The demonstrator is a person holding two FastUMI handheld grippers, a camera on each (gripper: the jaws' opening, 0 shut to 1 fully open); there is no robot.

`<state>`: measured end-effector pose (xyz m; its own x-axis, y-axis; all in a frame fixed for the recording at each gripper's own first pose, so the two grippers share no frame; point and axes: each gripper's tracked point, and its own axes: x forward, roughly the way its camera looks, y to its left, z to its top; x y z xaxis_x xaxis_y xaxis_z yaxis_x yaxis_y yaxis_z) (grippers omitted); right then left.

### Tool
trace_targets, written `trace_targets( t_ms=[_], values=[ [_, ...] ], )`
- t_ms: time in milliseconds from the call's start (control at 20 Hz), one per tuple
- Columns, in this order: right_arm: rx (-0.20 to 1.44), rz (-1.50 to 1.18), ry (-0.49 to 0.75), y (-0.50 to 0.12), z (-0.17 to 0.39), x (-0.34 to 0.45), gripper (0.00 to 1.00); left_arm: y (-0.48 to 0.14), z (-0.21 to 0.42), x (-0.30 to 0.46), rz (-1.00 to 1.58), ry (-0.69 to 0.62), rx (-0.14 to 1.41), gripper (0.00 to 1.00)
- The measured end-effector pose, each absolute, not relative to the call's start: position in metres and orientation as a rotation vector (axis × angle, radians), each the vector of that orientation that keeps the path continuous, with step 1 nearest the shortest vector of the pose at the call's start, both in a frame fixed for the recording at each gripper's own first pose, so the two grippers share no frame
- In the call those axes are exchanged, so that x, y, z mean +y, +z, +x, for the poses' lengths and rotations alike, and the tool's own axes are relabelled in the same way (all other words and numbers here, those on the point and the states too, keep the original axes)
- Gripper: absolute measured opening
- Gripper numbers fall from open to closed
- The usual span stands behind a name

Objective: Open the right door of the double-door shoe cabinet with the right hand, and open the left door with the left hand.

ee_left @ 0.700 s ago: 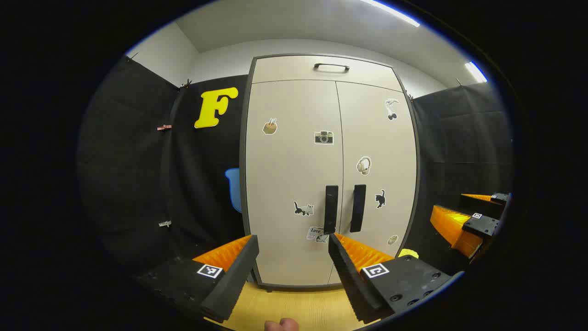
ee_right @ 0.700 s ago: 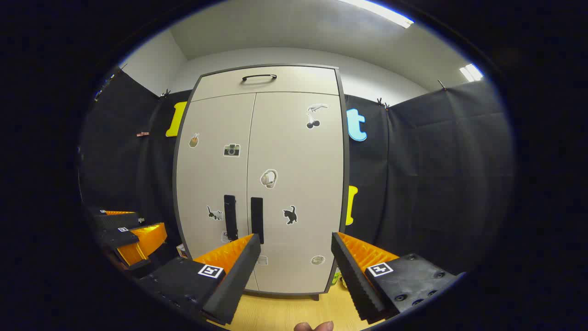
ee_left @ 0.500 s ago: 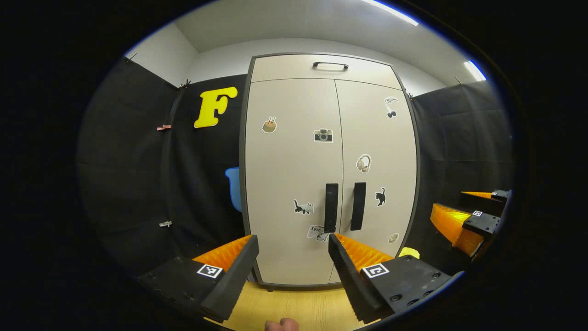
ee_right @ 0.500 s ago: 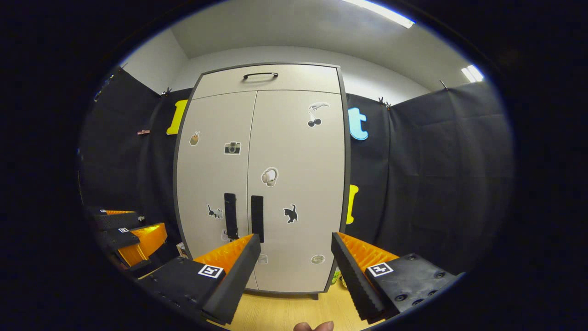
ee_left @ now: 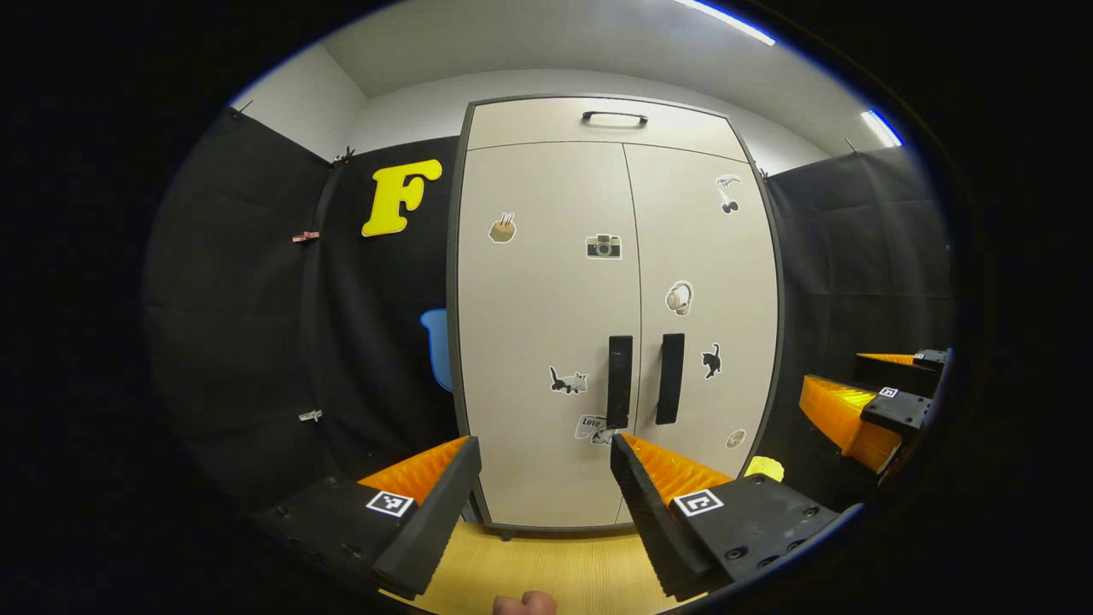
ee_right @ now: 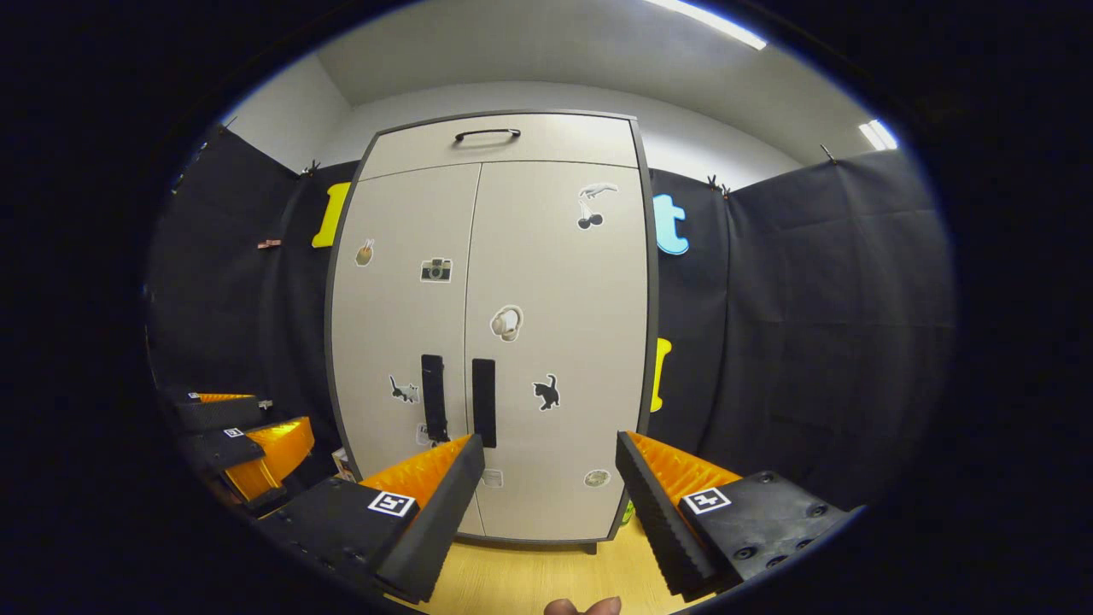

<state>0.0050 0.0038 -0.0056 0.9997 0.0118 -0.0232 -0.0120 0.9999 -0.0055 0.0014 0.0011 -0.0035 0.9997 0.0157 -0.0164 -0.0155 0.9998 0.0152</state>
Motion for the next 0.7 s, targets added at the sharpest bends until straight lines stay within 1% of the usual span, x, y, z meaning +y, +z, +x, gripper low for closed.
trace_targets(
  t_ms=[350, 550, 700],
  values=[
    [0.028, 0.016, 0.017, -0.006, 0.008, 0.007, 0.97, -0.003, 0.002, 0.001, 0.019, 0.018, 0.019, 0.95],
    [0.005, 0.038, 0.059, -0.001, 0.014, 0.02, 0.98, -0.002, 0.001, 0.003, 0.021, 0.022, 0.02, 0.95],
    [-0.012, 0.054, 0.076, 0.003, 0.03, 0.029, 0.98, -0.002, 0.0, 0.004, 0.016, 0.029, 0.022, 0.95]
  ],
)
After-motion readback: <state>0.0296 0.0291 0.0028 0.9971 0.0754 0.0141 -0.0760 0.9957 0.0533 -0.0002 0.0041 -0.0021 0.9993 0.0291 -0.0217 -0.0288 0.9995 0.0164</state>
